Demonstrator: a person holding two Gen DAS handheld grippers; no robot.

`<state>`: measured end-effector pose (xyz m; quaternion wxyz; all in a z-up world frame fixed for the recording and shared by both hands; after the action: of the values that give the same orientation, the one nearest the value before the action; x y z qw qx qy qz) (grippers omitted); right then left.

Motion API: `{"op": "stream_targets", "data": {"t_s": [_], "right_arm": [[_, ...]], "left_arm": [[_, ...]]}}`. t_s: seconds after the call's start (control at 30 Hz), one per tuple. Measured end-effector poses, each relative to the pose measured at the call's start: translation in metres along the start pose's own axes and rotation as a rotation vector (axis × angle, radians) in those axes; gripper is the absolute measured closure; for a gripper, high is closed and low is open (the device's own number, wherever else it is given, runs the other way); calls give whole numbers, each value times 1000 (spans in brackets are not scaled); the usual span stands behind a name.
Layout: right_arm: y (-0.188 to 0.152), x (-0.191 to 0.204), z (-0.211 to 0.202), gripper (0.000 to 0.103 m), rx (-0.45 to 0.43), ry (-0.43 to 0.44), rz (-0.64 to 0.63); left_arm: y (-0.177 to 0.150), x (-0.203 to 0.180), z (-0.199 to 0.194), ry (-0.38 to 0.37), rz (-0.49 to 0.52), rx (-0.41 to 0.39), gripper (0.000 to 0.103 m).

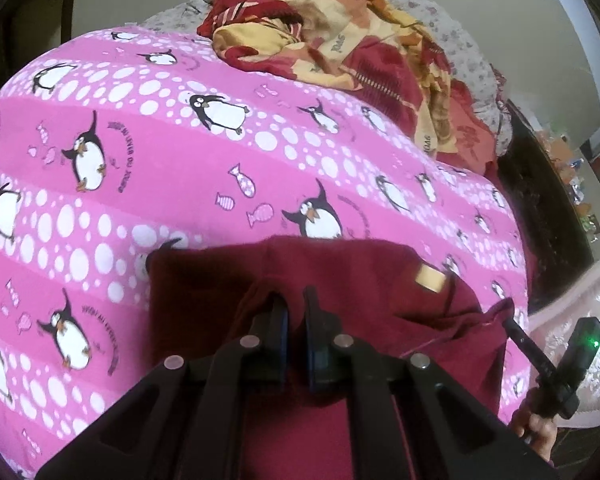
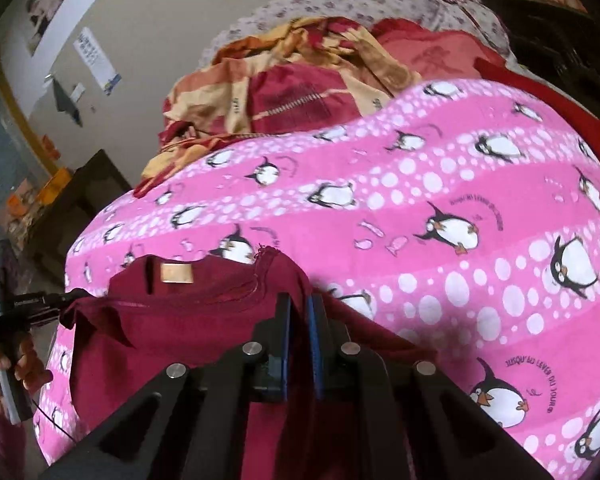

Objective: Fold small clothes

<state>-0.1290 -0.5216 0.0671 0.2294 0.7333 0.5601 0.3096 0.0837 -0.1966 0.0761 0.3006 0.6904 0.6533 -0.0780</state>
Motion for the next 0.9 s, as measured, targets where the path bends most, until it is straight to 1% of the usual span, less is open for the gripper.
{"op": "stream_targets", "data": {"t_s": [0.07,0.13,0.17,0.2,0.23,0.27,0.3,0.37,0.4,0.43,0.47,0.5,0.53,0.63,0.67,0.7,0.73,0.77,0.83,0.9], "right_arm": [[-4,-4,6,94,20,-9,8],[-6,-7,10,93,31,-16,18],[-6,-8,11,93,32,-14,23],[-6,-9,10,93,32,-15,26],[-5,-8,8,92,29,-17,31],[-4,-8,4,91,21,-23,38],[-3,-8,0,88,14,-25,46],[-1,-7,-10,84,-6,-35,65],[0,-7,-14,78,-13,-34,67],[0,-5,-16,63,-16,-29,67],[1,-3,-16,56,-18,-22,64],[2,-3,-16,46,-18,-21,62],[3,-1,-13,44,-13,-22,55],[4,3,6,44,40,-31,28],[4,6,18,44,79,-20,10],[4,8,22,58,93,-20,-3],[4,12,25,89,100,-27,-27],[6,15,24,92,94,-62,-57],[8,11,19,92,66,-118,-69],[7,2,23,92,87,-174,-62]], "left_arm": [[3,-1,8,-8,2,14,96],[4,-1,14,-25,2,24,93],[5,-1,15,-39,-3,29,84],[5,0,15,-60,-11,36,69],[6,0,14,-81,-20,41,59],[6,1,11,-114,-42,45,40],[8,2,5,-124,-56,29,29],[10,3,-8,-135,-70,-14,27],[12,3,-15,-147,-68,-21,27],[12,3,-19,-149,-64,-21,27],[11,3,-22,-137,-57,-23,27],[10,3,-24,-117,-49,-26,27],[6,3,-26,-95,-35,-27,27],[-2,9,-21,-65,-29,-8,27],[-4,12,-16,-46,-31,1,27],[-8,16,-12,-24,-31,9,27],[-11,20,-6,1,-29,15,27],[-14,23,0,25,-26,21,27],[-17,30,10,64,-25,28,27],[-21,35,22,101,-24,45,27]]}}
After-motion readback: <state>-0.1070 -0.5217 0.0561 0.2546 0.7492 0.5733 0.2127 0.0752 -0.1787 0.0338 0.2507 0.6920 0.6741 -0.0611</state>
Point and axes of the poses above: each gripper's, at about its wrist camera, not at the fingertips, and z roughly the way its jaws point, x to its left, y to its top, the point moved 2 cm from there along z, roughly the way its jaws point, and after that the axes turned 15 degrees about -z, right-handed, at the moved point
